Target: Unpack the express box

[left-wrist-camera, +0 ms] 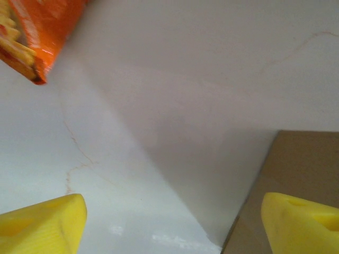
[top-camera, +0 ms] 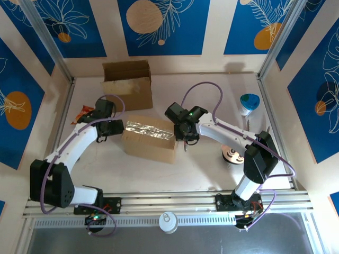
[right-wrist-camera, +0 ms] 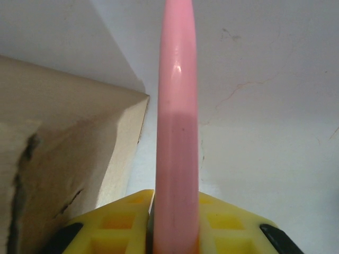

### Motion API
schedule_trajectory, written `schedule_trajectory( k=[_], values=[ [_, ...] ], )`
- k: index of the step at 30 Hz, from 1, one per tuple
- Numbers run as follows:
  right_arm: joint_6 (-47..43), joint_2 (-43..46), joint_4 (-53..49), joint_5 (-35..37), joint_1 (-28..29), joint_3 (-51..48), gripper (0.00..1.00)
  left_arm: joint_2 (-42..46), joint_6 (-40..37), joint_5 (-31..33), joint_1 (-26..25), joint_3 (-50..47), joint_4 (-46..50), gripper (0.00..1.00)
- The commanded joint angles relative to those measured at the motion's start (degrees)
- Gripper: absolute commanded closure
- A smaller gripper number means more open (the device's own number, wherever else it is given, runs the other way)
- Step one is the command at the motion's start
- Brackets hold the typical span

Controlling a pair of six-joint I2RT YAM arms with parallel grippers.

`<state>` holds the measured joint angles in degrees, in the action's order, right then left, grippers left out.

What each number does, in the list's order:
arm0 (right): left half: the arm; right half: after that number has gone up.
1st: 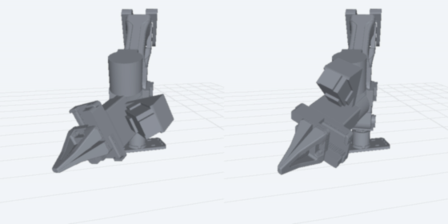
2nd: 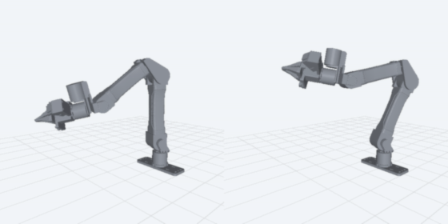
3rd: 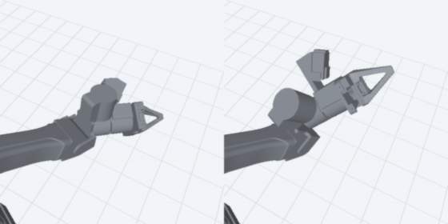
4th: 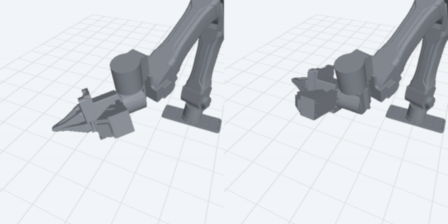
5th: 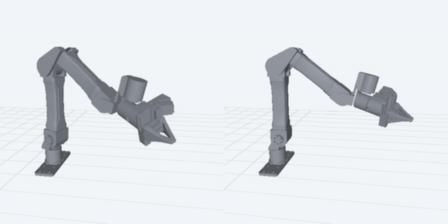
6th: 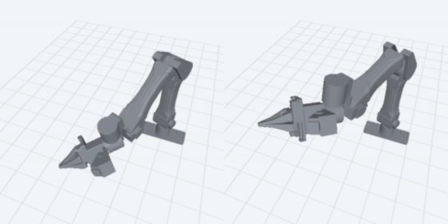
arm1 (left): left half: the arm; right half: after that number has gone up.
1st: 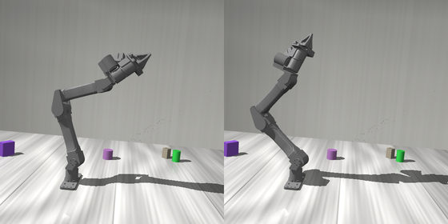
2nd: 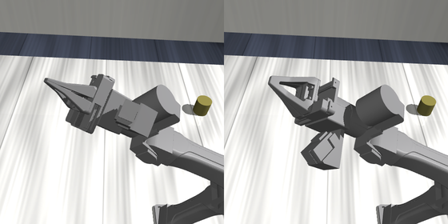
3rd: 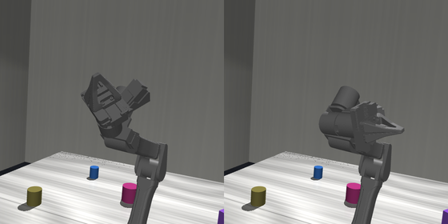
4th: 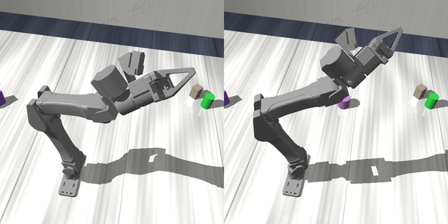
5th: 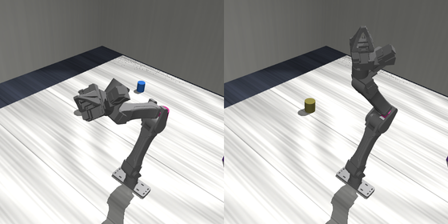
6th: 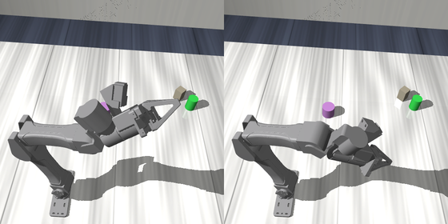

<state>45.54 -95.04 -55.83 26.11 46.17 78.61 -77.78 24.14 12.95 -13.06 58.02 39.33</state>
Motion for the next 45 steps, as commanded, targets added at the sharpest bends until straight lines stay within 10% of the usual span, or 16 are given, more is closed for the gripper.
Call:
schedule_trajectory(
  k=[1, 12, 23, 45],
  values=[
    [0.74, 2.25, 3.19, -3.03, 1.00, -1.00, 1.00, -0.89, 2.16, 6.28, 0.25, 3.57, 3.24, 0.12],
    [0.79, 3.40, 3.36, -2.87, 0.07, -1.99, 1.00, 5.08, 4.74, 11.17, 1.04, 5.85, 4.75, 0.10],
    [-0.94, 4.18, 5.19, -4.86, -2.54, -2.19, 1.00, 16.86, -1.32, -27.92, -0.01, -2.65, -14.67, 0.00],
    [-1.30, 4.86, 5.69, -6.93, -3.03, -2.41, 1.00, 10.61, -5.34, -9.06, -12.38, -13.75, -26.63, 0.00]
  ],
)
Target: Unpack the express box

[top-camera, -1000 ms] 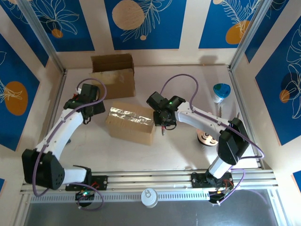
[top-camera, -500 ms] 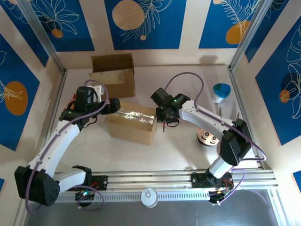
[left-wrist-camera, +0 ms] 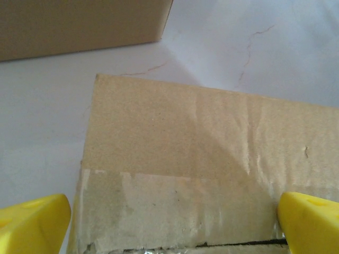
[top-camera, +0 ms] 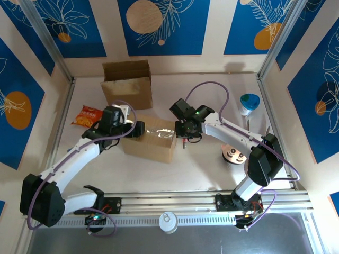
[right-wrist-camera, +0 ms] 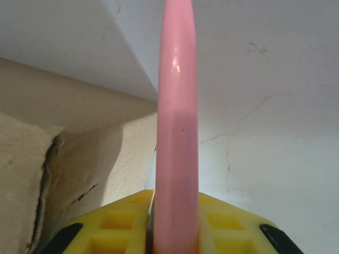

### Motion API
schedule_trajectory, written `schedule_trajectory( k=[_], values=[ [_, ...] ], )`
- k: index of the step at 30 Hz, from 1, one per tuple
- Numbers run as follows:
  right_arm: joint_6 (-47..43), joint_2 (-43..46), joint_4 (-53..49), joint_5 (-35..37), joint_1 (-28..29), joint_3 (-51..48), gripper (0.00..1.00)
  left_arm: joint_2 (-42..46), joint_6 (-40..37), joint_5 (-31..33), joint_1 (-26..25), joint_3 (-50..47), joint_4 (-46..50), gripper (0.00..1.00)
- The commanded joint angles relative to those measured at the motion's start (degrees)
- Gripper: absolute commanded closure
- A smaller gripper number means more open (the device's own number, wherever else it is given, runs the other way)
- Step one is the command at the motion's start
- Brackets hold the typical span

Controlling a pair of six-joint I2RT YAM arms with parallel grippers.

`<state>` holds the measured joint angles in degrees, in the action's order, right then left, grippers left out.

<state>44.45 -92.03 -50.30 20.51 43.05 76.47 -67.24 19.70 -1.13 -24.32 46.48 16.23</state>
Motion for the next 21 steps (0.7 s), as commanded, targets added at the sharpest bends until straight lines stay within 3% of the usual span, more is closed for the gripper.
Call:
schedule_trajectory(
  k=[1, 15, 21],
  values=[
    [-0.17, 2.02, 0.12, -1.35, 0.19, -0.27, 1.00, 0.09, -0.77, 5.81, -1.54, -3.05, -4.24, 0.00],
    [0.51, 6.58, -3.28, -1.14, 1.86, 0.28, 1.00, 3.06, 1.45, 10.88, -3.11, -11.58, -7.72, 0.03],
    [-0.38, 13.08, -4.01, -6.73, 0.66, -1.20, 1.00, 2.32, 2.22, 10.21, -3.11, -12.23, -7.85, 0.03]
  ],
)
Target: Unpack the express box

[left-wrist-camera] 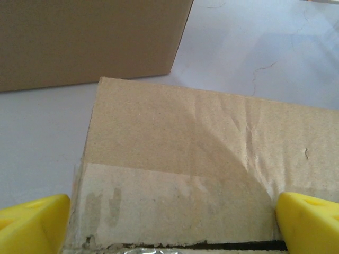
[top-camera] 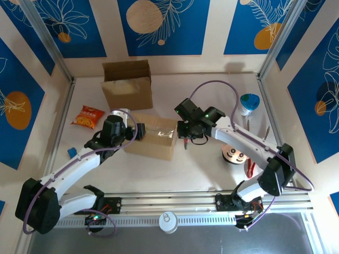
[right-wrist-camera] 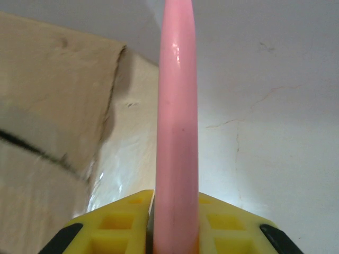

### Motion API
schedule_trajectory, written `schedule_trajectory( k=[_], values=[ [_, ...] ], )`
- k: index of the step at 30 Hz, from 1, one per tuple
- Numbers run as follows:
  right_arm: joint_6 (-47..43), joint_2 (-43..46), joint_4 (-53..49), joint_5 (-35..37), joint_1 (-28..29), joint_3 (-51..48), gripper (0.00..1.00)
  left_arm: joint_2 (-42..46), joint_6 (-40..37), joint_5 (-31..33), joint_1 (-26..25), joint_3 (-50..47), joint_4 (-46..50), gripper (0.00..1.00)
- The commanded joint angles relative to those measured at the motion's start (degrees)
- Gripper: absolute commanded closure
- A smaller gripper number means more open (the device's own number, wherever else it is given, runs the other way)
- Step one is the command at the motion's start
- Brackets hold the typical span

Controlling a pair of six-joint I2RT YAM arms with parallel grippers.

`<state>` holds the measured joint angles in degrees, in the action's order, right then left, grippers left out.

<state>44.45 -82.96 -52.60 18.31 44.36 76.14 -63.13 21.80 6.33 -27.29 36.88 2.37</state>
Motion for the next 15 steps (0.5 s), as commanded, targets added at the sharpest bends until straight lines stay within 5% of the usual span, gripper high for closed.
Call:
schedule_trajectory(
  k=[1, 9, 15],
  values=[
    [-0.62, 5.58, -1.64, -6.33, -1.17, -1.52, 1.00, -2.05, 0.25, 2.57, -0.10, -2.50, 6.01, 0.03],
    [-1.27, 16.57, 6.13, -31.02, -8.58, -11.45, 1.00, -4.83, 1.01, 1.76, -0.13, -0.31, 8.04, 0.03],
    [-2.39, 15.92, 6.26, -36.76, -9.55, -13.22, 1.00, -6.56, 1.47, 1.23, -0.13, 0.82, 9.49, 0.03]
  ],
)
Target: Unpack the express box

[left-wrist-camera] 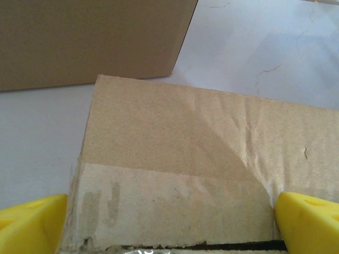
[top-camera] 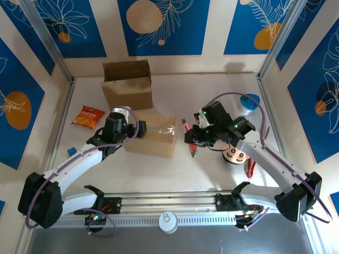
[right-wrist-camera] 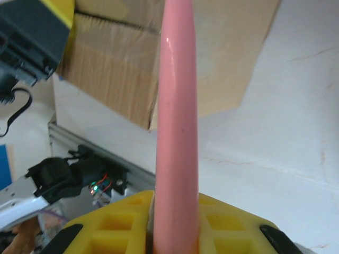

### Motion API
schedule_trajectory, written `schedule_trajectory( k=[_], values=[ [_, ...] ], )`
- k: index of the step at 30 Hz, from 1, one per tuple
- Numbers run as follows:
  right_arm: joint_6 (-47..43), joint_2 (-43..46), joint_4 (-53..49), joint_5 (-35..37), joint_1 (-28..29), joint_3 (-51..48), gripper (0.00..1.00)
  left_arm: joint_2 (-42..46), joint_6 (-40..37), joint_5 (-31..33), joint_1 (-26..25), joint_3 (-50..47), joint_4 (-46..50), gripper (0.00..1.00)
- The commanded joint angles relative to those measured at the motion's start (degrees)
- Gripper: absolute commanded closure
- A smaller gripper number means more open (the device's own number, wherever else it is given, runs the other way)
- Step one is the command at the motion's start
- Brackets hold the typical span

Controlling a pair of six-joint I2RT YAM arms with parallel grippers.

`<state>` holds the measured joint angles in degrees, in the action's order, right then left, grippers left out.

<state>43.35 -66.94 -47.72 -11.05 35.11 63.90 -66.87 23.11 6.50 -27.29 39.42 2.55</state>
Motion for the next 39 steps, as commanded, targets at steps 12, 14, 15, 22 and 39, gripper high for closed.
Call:
schedule_trajectory(
  k=[12, 14, 15, 22, 39],
  values=[
    [2.03, -0.04, 5.09, -6.88, -0.57, -4.54, 1.00, -1.94, 0.35, 1.41, -0.12, -1.96, 9.53, 0.02],
    [2.36, -0.16, 5.54, -6.97, -0.54, -4.83, 1.00, -1.92, 0.35, 1.41, -0.13, -1.98, 9.53, 0.02],
    [2.49, -0.31, 5.71, -7.01, -0.52, -4.81, 1.00, -1.90, 0.35, 1.41, -0.07, -1.97, 9.51, 0.02],
    [2.89, -1.22, 6.10, -6.18, -0.40, -5.01, 1.00, -1.81, 0.31, 1.41, -0.09, -2.15, 9.53, 0.02],
    [2.85, -3.83, 6.22, -4.87, 0.21, -4.40, 1.00, -1.68, 0.27, 1.49, -0.13, -2.09, 9.71, 0.02]
  ],
)
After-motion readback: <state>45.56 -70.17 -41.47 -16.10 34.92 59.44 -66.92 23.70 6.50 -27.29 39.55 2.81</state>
